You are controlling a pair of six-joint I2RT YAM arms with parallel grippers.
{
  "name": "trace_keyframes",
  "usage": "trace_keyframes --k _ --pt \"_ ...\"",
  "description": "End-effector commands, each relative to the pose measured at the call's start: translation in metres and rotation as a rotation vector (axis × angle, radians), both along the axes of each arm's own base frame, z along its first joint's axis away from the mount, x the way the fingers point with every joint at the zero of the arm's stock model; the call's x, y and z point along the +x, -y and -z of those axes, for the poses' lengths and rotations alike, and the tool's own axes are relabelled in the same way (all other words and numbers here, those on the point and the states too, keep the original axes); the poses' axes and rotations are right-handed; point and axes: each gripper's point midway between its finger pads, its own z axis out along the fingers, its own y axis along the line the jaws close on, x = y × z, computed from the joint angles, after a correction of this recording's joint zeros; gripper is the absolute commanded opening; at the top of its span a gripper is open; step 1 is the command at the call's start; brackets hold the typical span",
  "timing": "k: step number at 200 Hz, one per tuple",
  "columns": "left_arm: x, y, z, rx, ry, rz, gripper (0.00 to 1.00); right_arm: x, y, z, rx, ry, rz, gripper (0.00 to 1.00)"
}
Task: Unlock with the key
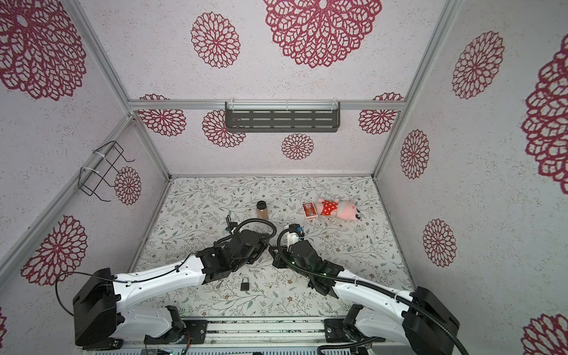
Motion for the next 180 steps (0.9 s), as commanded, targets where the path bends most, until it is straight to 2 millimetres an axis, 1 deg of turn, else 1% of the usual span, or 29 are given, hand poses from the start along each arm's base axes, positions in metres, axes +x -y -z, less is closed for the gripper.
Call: trace_keyframes --k 1,40,70,89,159,180 --pt "0.002 0.005 0.0 -0.015 0.005 0.013 0.0 0.006 0.003 -0.019 0.02 0.051 0.033 0.0" --pt "0.001 0.007 0.0 -0.015 0.004 0.022 0.0 0.005 0.002 -0.027 0.045 0.068 0.024 0.0" --pt "0.0 0.009 -0.002 -0.025 0.007 0.036 0.0 0.007 0.007 -0.021 0.022 0.06 0.045 0.0" --pt "-0.001 0.012 -0.005 -0.031 0.012 0.05 0.0 0.008 0.006 -0.018 0.015 0.049 0.041 0.0" --pt "-0.005 0.016 -0.002 -0.015 0.006 0.07 0.0 0.013 0.012 -0.022 0.0 0.059 0.036 0.0" --pt "-0.004 0.017 -0.001 -0.006 0.003 0.072 0.0 0.013 0.011 -0.027 0.01 0.072 0.019 0.0"
